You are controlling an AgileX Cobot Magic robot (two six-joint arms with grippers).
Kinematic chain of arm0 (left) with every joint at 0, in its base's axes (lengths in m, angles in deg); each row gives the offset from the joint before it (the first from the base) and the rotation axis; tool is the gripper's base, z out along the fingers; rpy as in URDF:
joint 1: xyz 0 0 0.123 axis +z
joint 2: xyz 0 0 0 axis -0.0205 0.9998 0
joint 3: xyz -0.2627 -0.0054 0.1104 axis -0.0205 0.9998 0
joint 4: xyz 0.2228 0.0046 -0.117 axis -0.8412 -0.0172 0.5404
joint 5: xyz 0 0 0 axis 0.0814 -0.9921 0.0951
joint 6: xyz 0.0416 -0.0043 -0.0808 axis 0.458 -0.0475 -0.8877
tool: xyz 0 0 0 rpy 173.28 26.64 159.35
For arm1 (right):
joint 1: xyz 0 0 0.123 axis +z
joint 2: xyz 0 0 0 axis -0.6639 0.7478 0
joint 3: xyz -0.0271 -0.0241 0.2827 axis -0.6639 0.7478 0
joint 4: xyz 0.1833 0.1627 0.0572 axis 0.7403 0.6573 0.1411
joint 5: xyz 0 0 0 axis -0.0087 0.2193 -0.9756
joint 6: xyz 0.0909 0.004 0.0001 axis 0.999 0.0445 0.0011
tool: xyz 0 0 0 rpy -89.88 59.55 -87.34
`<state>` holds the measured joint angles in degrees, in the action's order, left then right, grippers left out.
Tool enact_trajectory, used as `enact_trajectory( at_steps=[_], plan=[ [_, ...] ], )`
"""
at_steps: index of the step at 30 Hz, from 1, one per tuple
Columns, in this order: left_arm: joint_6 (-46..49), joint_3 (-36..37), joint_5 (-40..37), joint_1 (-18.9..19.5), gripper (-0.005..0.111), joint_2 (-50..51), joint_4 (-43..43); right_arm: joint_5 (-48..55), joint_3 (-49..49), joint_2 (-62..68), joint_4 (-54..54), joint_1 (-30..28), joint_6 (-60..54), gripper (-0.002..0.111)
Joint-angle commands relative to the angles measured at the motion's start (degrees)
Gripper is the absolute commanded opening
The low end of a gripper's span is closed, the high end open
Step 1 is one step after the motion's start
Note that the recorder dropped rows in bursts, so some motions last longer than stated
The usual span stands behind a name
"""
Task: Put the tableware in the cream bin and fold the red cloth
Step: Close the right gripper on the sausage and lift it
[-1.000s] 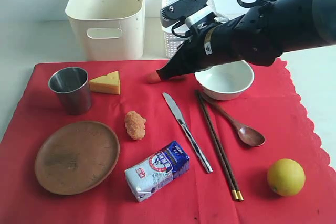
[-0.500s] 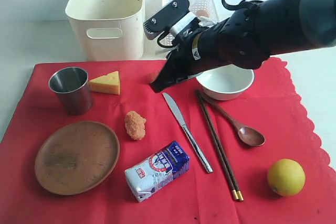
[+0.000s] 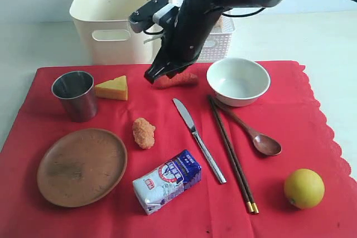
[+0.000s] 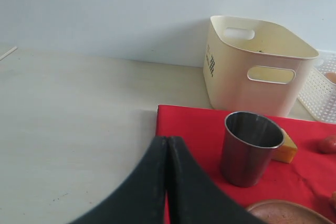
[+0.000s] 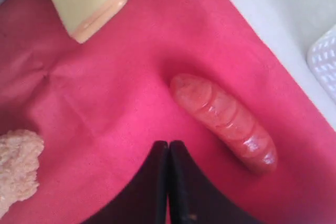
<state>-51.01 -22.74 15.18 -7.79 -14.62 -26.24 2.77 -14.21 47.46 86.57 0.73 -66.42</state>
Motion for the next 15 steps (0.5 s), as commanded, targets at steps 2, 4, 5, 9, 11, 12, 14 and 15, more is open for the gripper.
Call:
enact_trajectory(
  at_steps=[2,4,5,9,11,12,14,15],
  plan=[
    [0.26,0.03,0.34,0.05,0.001,-0.38,-0.09,9.88,-8.86,5.6,10.36,-6.93,-6.69,0.0],
    [0.26,0.03,0.34,0.05,0.001,-0.38,-0.09,10.52,-9.46,6.61,15.05,-9.22,-10.98,0.0],
    [0.26,0.03,0.34,0.05,0.001,-0.38,-0.09,10.41,-9.46,6.72,15.05,-9.49,-10.91,0.0],
    [0.26,0.03,0.34,0.05,0.001,-0.38,-0.09,8.65,-9.46,6.95,14.32,-9.22,-10.91,0.0],
    [0.26,0.03,0.34,0.05,0.001,-0.38,-0.09,7.01,-9.46,7.06,14.15,-8.78,-10.91,0.0],
    [0.26,0.03,0.34,0.05,0.001,-0.38,-0.09,5.39,-9.46,7.06,13.23,-8.48,-10.41,0.003],
    [0.26,0.03,0.34,0.05,0.001,-0.38,-0.09,4.21,-9.34,7.06,13.02,-8.33,-10.33,0.011],
    [0.26,0.03,0.34,0.05,0.001,-0.38,-0.09,4.22,-9.34,7.06,13.02,-8.33,-10.33,0.015]
  ],
)
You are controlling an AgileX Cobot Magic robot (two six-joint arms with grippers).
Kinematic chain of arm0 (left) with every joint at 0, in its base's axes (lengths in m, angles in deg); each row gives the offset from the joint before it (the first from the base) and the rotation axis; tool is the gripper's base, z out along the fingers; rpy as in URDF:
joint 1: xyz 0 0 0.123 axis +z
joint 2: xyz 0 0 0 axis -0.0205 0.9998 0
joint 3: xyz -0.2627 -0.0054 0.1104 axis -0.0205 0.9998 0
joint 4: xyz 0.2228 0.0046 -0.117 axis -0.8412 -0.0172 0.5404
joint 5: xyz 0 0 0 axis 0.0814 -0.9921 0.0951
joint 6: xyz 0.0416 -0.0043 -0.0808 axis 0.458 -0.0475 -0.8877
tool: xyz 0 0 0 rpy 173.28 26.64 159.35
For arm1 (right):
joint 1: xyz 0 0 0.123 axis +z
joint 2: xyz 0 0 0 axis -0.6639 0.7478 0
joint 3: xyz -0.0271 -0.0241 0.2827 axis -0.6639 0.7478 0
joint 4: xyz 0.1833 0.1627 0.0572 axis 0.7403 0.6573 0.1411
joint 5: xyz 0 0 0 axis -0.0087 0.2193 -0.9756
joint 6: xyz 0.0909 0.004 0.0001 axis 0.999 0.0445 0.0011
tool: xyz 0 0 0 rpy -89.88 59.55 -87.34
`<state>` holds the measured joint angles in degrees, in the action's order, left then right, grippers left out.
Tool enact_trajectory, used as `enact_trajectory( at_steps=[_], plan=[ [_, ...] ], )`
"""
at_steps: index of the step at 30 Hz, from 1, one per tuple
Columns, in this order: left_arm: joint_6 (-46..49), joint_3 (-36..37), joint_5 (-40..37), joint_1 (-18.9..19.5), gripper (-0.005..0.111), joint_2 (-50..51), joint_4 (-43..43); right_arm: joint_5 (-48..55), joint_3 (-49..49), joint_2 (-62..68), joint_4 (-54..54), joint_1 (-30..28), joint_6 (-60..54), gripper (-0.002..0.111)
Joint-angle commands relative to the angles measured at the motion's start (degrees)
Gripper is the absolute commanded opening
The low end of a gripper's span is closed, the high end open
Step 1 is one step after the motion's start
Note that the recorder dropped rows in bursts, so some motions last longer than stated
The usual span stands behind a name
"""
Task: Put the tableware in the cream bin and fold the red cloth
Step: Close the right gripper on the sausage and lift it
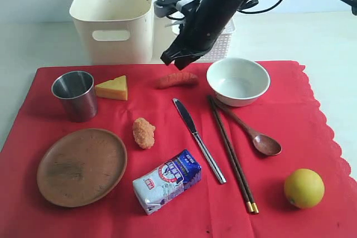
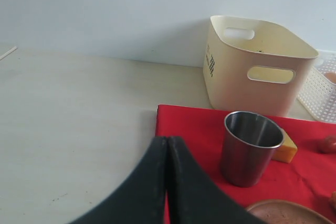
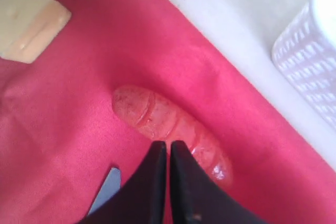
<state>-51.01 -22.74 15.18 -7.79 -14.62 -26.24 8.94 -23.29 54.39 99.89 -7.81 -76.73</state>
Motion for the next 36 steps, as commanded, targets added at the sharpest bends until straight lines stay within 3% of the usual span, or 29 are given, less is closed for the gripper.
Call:
enact_trajectory(
  at_steps=[1,4,6,9,15,17,21,28,30,36],
  plan=[
    [0.26,0.03,0.34,0.05,0.001,-0.38,-0.09,-1.95,-0.26,0.13,-0.42,0.21,-0.02,0.023],
    [0.26,0.03,0.34,0.05,0.001,-0.38,-0.09,-2.19,-0.26,0.13,-0.42,0.21,-1.15,0.04],
    [0.26,0.03,0.34,0.05,0.001,-0.38,-0.09,-2.29,-0.26,0.73,-0.32,0.21,-5.3,0.061],
    [0.26,0.03,0.34,0.05,0.001,-0.38,-0.09,-1.94,-0.26,2.2,-0.21,0.21,-11.62,0.073],
    [0.26,0.03,0.34,0.05,0.001,-0.38,-0.09,-4.07,-0.26,6.22,0.89,0.21,-19.96,0.073],
    [0.26,0.03,0.34,0.05,0.001,-0.38,-0.09,-5.34,-0.26,6.78,0.93,0.21,-20.5,0.069],
    [0.26,0.03,0.34,0.05,0.001,-0.38,-0.09,-5.44,-0.26,6.78,0.93,0.21,-21.61,0.038],
    [0.26,0.03,0.34,0.05,0.001,-0.38,-0.09,-4.75,-0.26,6.05,0.93,0.21,-21.21,0.006],
    [0.26,0.03,0.34,0.05,0.001,-0.38,-0.09,-4.47,-0.26,5.27,0.93,0.21,-21.21,0.0],
    [0.26,0.03,0.34,0.05,0.001,-0.38,-0.09,-3.41,-0.26,1.9,1.34,0.21,-18.13,0.0]
  ],
)
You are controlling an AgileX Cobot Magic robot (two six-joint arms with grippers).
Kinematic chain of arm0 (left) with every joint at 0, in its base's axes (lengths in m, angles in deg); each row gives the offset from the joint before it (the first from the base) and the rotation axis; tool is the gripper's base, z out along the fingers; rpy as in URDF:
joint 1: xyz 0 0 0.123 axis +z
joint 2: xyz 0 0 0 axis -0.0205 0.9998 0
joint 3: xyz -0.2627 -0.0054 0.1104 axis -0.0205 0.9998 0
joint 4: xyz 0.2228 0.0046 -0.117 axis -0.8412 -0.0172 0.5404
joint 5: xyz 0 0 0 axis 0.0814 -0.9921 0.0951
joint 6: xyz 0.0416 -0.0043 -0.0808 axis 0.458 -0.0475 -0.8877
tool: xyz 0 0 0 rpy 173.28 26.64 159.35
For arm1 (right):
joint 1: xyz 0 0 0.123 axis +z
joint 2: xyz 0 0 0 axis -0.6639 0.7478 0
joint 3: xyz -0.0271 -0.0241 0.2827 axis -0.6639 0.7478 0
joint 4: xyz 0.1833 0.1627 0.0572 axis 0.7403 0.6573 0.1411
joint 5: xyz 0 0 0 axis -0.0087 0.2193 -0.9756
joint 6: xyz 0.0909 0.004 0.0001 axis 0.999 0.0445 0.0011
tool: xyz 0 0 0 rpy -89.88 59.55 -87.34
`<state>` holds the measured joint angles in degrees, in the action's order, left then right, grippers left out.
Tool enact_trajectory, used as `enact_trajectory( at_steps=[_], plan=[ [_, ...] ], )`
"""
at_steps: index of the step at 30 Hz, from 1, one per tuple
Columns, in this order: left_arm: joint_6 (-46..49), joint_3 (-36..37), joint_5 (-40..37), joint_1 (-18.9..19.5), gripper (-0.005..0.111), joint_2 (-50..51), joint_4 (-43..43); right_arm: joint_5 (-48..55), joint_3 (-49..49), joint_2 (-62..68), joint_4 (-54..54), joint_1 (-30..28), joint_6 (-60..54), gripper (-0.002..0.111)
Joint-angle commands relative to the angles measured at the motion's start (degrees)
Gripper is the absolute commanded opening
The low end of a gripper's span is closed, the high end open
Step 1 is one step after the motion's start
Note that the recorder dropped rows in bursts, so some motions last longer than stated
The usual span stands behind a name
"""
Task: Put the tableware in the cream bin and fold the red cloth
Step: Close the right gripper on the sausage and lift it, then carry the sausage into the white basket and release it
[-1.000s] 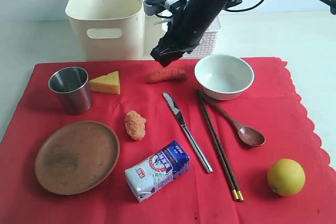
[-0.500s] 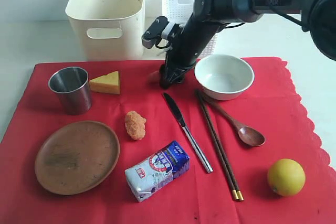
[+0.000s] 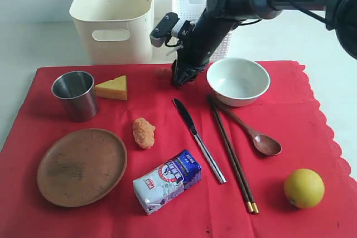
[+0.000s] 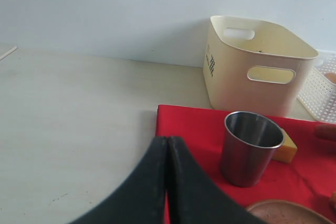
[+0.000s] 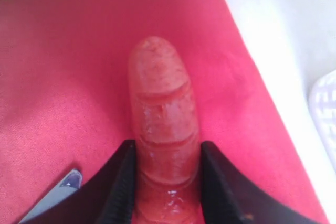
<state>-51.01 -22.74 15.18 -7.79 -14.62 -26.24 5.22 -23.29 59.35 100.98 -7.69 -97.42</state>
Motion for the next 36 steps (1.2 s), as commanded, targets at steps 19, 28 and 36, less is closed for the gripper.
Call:
enact_trajectory(
  at_steps=[19,28,36],
  plan=[
    [0.26,0.03,0.34,0.05,0.001,-0.38,-0.09,-5.73,-0.26,-10.95,-0.55,-0.74,13.35,0.0],
    [0.26,0.03,0.34,0.05,0.001,-0.38,-0.09,-13.07,-0.26,-10.6,-0.55,-5.22,17.23,0.0],
    [0.26,0.03,0.34,0.05,0.001,-0.38,-0.09,-19.98,-0.26,-8.25,0.13,-8.53,17.77,0.0]
  ],
)
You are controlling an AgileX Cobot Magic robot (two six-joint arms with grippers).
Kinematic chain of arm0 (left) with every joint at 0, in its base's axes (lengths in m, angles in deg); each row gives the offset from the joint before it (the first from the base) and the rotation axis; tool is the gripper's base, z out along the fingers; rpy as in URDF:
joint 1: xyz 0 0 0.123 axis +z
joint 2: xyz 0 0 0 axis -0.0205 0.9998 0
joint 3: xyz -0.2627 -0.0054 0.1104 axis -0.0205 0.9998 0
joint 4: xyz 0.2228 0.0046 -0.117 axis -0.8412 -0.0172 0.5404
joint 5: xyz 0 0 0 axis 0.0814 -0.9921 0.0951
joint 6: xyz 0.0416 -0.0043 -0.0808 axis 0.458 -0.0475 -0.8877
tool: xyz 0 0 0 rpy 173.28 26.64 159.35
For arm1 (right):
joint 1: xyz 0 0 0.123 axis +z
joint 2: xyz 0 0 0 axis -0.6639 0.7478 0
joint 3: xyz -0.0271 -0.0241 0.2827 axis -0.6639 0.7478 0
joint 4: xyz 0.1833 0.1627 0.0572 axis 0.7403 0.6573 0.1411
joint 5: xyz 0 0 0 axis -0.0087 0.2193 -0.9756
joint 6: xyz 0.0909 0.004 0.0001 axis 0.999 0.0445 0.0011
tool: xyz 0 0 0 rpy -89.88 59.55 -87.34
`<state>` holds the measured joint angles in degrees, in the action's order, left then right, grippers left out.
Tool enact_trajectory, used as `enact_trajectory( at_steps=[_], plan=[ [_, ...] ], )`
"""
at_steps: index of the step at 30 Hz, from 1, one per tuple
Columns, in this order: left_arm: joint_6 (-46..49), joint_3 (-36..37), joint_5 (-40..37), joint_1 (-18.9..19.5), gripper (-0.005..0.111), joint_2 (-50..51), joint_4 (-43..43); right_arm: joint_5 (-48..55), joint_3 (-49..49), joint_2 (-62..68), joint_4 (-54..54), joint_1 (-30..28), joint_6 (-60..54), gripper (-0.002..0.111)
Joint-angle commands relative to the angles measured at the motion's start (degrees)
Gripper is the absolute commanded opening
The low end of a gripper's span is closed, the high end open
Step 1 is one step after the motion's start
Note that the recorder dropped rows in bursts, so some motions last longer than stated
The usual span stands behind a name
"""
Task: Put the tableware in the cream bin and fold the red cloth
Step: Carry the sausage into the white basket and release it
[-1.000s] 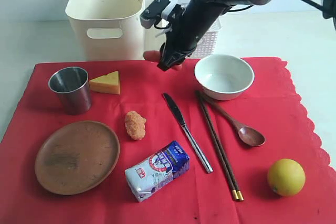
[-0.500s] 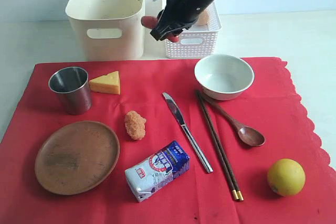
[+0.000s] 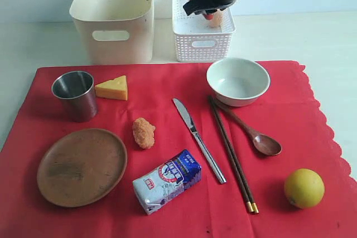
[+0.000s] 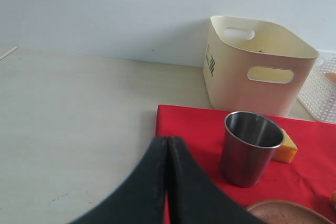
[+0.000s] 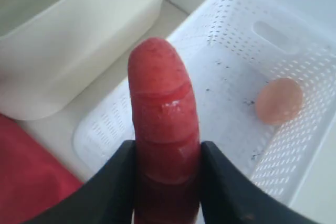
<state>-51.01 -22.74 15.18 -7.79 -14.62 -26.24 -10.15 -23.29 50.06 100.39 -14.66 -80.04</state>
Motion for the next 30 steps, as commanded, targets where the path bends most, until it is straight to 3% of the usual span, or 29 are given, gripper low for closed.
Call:
enact_trajectory(
  at_steps=[1,11,19,24,30],
  plan=[
    [0.26,0.03,0.34,0.05,0.001,-0.38,-0.09,-5.73,-0.26,1.52,0.72,-1.57,0.38,0.0],
    [0.26,0.03,0.34,0.05,0.001,-0.38,-0.09,-14.09,-0.26,6.49,0.97,-1.73,0.5,0.0],
    [0.26,0.03,0.34,0.05,0.001,-0.38,-0.09,-20.93,-0.26,9.29,2.05,-1.73,9.22,0.001],
    [0.26,0.03,0.34,0.05,0.001,-0.38,-0.09,-20.93,-0.26,10.08,2.05,-1.59,9.23,0.017],
    [0.26,0.03,0.34,0.05,0.001,-0.38,-0.09,-20.24,-0.26,10.08,1.8,-1.59,9.23,0.048]
  ],
)
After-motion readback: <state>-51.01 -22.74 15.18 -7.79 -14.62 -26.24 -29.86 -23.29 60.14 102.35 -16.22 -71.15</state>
